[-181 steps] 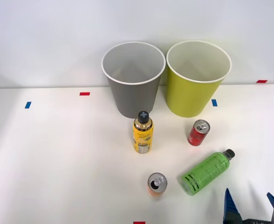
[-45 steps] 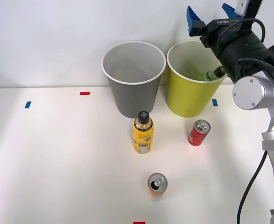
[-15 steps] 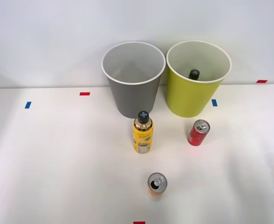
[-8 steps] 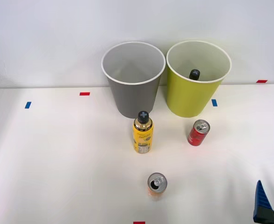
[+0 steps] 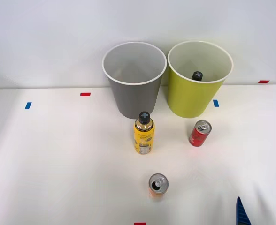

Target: Put cans in the gray bin, plastic bottles in the light green bin

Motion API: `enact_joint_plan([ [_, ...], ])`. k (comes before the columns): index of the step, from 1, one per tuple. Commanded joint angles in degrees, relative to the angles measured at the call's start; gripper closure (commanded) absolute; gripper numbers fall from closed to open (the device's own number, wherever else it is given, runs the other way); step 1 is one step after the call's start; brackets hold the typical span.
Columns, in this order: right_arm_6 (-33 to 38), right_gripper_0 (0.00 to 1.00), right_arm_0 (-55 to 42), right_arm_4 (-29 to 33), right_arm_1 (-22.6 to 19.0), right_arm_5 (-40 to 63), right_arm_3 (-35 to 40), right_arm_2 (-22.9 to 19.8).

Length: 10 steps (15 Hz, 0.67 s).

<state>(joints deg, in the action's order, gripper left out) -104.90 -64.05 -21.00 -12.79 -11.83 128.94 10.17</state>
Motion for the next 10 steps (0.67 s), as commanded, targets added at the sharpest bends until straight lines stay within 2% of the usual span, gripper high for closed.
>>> enact_joint_plan([
  [1,0.66,0.0,0.77,1.49,1.01,0.76,-1.94,-0.24],
  [2,1.19,0.0,1.56,2.1,0.92,-0.82,-3.52,0.11],
  [5,14.81,0.0,5.51,10.63,0.66,-11.28,-12.39,0.64],
  [7,20.96,0.0,6.83,13.88,0.74,-16.56,-16.61,1.08],
  [10,27.64,0.0,7.01,19.51,0.39,-20.51,-19.25,2.57],
])
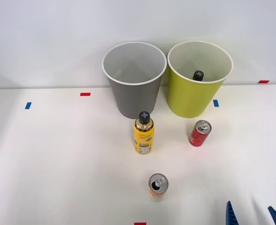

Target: Put cans in the gray bin, plastic bottles in the light green bin

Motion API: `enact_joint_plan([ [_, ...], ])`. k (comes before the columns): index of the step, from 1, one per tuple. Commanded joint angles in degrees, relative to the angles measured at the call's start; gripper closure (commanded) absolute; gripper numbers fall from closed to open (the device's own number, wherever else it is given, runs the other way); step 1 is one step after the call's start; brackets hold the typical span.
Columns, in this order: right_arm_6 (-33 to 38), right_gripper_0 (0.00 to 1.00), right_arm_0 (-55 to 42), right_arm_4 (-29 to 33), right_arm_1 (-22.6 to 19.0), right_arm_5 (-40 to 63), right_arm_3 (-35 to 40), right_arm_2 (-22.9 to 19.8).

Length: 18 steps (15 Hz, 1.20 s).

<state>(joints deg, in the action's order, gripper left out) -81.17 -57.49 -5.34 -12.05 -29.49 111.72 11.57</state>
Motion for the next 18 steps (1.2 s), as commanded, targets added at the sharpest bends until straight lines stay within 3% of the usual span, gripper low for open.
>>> enact_joint_plan([
  [1,3.74,0.0,0.44,5.43,-0.43,-5.75,-3.09,1.97],
  [5,1.54,0.0,0.44,7.19,0.1,-14.28,-6.78,3.64],
  [11,-9.79,0.0,0.44,4.46,3.35,-15.51,-6.86,4.08],
  [18,-11.38,0.0,0.0,4.02,4.23,-15.51,-8.18,5.48],
])
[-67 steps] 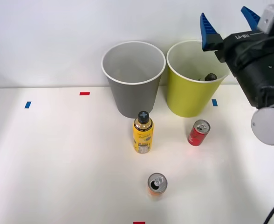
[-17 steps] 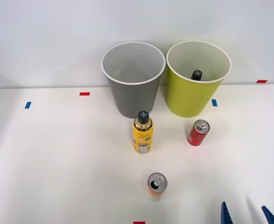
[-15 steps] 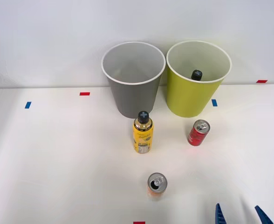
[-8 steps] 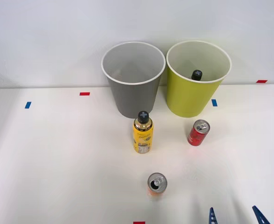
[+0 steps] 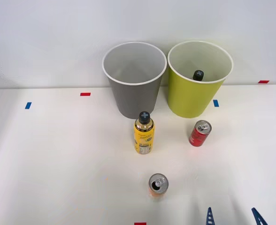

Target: Put cans in the gray bin, plastic bottles in the light green bin

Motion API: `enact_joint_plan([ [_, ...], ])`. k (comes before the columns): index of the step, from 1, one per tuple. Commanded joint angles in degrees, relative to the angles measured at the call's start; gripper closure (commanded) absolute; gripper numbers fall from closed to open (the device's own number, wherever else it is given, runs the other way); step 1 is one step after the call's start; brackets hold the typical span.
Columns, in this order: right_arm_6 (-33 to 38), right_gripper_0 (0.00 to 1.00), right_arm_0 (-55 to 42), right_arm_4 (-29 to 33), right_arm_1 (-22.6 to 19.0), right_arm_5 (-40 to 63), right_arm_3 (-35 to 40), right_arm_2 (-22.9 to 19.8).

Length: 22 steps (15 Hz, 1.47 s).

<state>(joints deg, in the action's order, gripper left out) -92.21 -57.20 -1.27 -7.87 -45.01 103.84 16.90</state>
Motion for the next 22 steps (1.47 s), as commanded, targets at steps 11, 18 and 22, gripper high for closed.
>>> enact_joint_plan([
  [11,-0.43,0.0,-0.54,0.03,0.05,-0.52,-0.3,0.15],
  [18,-0.43,0.0,-0.54,0.03,0.05,-0.52,-0.3,0.15],
  [22,-0.43,0.0,-0.54,0.03,0.05,-0.52,-0.3,0.15],
])
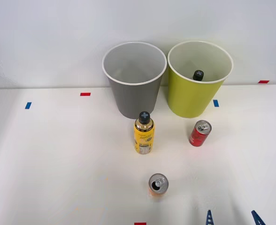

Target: Put cans in the gray bin, plastic bottles in the light green bin

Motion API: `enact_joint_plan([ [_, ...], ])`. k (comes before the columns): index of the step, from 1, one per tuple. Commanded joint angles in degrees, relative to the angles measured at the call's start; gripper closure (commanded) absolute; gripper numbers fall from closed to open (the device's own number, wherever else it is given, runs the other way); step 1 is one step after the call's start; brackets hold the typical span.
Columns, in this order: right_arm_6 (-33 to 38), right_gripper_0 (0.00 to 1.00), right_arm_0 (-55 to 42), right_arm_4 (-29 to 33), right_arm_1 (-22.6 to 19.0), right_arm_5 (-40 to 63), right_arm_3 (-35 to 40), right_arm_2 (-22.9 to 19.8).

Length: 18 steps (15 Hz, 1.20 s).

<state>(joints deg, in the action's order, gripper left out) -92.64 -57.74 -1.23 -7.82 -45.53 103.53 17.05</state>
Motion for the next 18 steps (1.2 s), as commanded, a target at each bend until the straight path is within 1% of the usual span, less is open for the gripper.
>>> enact_joint_plan([
  [1,0.0,0.0,0.0,0.0,0.0,0.0,0.0,0.0],
  [18,0.0,0.0,0.0,0.0,0.0,0.0,0.0,0.0],
])
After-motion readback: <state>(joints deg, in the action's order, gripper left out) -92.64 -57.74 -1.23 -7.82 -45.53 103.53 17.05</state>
